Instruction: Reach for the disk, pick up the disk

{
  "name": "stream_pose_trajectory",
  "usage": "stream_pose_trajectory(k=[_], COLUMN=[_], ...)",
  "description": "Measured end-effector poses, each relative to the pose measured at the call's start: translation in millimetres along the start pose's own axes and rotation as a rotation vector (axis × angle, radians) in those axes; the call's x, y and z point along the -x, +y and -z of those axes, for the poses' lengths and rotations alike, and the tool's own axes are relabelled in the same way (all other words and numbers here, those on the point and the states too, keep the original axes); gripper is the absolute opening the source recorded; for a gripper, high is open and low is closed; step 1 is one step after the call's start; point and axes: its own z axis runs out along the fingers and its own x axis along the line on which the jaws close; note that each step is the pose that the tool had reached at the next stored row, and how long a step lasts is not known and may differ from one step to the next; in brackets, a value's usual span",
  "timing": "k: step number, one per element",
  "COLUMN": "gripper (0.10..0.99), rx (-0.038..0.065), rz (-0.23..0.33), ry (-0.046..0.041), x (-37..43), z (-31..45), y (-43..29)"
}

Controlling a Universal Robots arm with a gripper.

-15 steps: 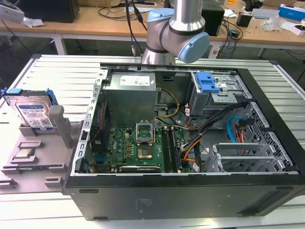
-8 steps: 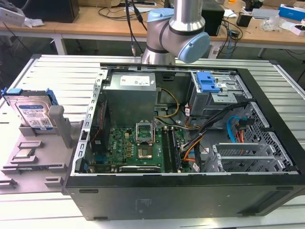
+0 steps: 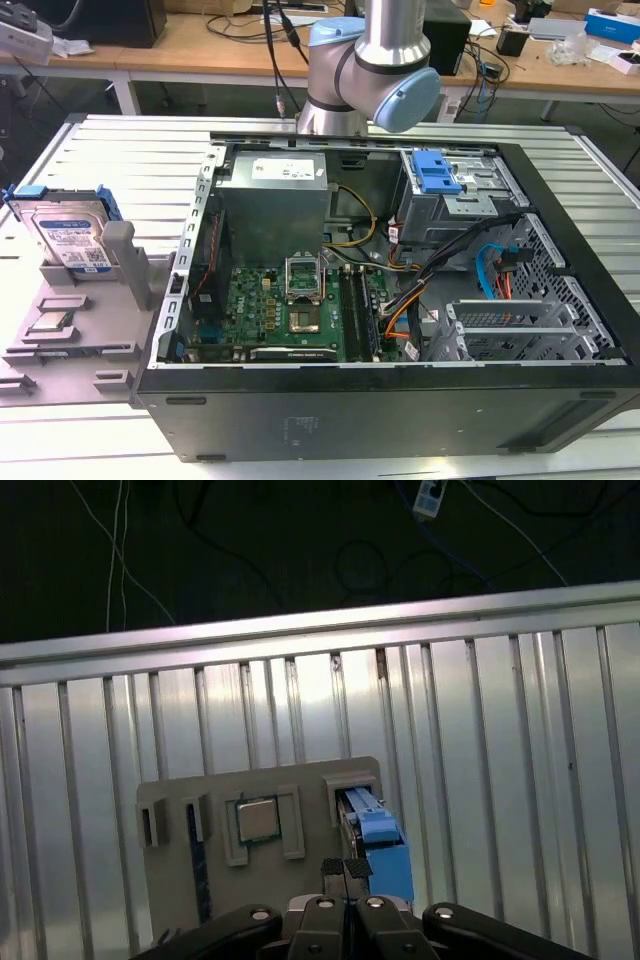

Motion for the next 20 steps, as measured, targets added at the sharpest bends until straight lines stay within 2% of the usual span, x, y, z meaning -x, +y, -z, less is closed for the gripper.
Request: stream_pose_trajectory(k=[4, 6, 7, 11, 13, 15, 20], gripper=[0.114, 0.235, 0.235, 0.482, 0.482, 0.482, 0.482], rx=[0.000, 0.000, 0.000, 0.000, 0.000, 0.000, 0.001], rz=[-0.001, -0.002, -0.002, -0.003, -0.004, -0.004, -0.004], ry=[0.0000, -0.0001, -0.0001, -0.0001, -0.0003, -0.0001, -0.0001], x=[0.0, 0.0, 0.0, 0.0, 1.2, 6.8, 9.1], z=[0.0, 0.0, 0.0, 0.0, -0.1, 0.0, -2.0], y=[0.0, 0.0, 0.0, 0.0, -0.2, -1.9, -4.3])
